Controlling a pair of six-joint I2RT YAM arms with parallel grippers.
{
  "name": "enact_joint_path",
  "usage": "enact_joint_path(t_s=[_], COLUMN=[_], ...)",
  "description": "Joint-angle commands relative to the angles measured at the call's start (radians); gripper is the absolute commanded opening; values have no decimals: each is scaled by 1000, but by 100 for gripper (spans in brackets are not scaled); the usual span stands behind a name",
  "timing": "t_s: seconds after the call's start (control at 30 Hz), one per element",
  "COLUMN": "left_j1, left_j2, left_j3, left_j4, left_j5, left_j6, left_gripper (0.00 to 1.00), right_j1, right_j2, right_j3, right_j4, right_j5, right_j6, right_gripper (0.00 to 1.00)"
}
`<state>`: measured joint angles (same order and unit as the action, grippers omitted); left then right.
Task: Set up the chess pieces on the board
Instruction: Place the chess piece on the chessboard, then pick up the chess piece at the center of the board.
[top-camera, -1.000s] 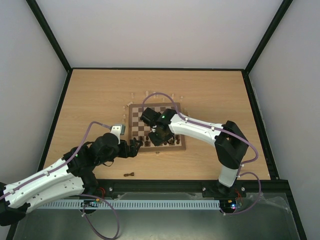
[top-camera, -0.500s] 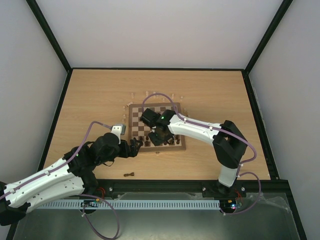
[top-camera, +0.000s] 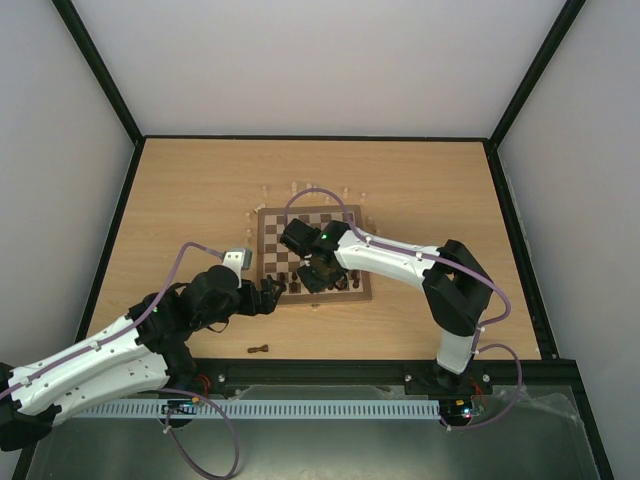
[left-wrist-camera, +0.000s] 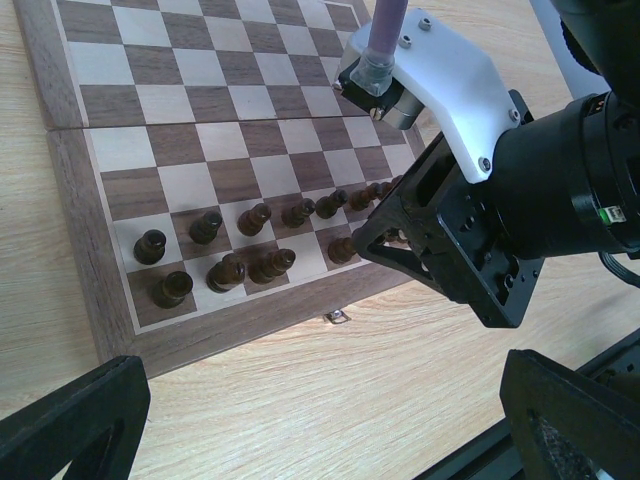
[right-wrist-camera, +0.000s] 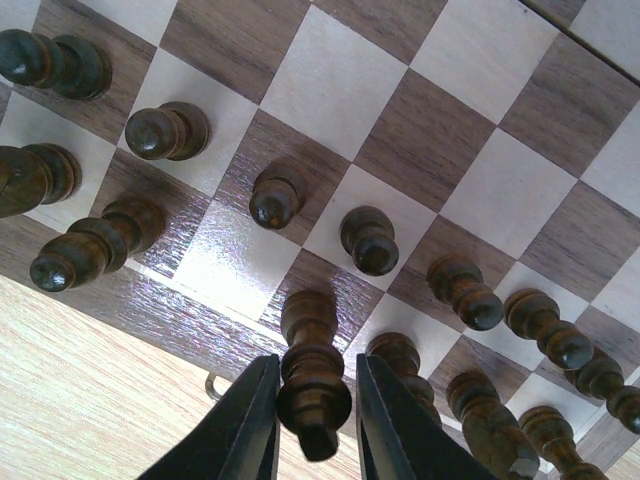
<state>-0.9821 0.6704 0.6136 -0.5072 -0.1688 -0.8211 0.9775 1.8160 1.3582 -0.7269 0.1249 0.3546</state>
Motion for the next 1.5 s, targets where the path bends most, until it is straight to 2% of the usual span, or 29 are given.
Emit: enact_joint_path(t_s=[0.0,0.57,0.67,0.97,1.2,1.47], left_j1=[5,5,5,5,5,5], left_j2=[3,11,13,49,39,-126], left_j3=[-14,-6,1,17,-8,23], left_j4=[17,16,10,-32,-49,-52], left_j5=[-8,-8,-9,23,50,0], left_j6=[-8,-13,-18,-59,-117,-159], left_gripper=[99,99,99,99,99,99], right_j1=[7,6,7,5,5,7], right_j2=[13,-60,-115,-320,-457,-542], right_j3=[-12,5,2,-72,-185,-368], right_j4=[-22,-15,3,63,103,280], right_j5=[12,19,37,53,-32,-301], right_j6=[-6,-3,6,30,16,17], right_gripper=[23,39,49,63,69,73])
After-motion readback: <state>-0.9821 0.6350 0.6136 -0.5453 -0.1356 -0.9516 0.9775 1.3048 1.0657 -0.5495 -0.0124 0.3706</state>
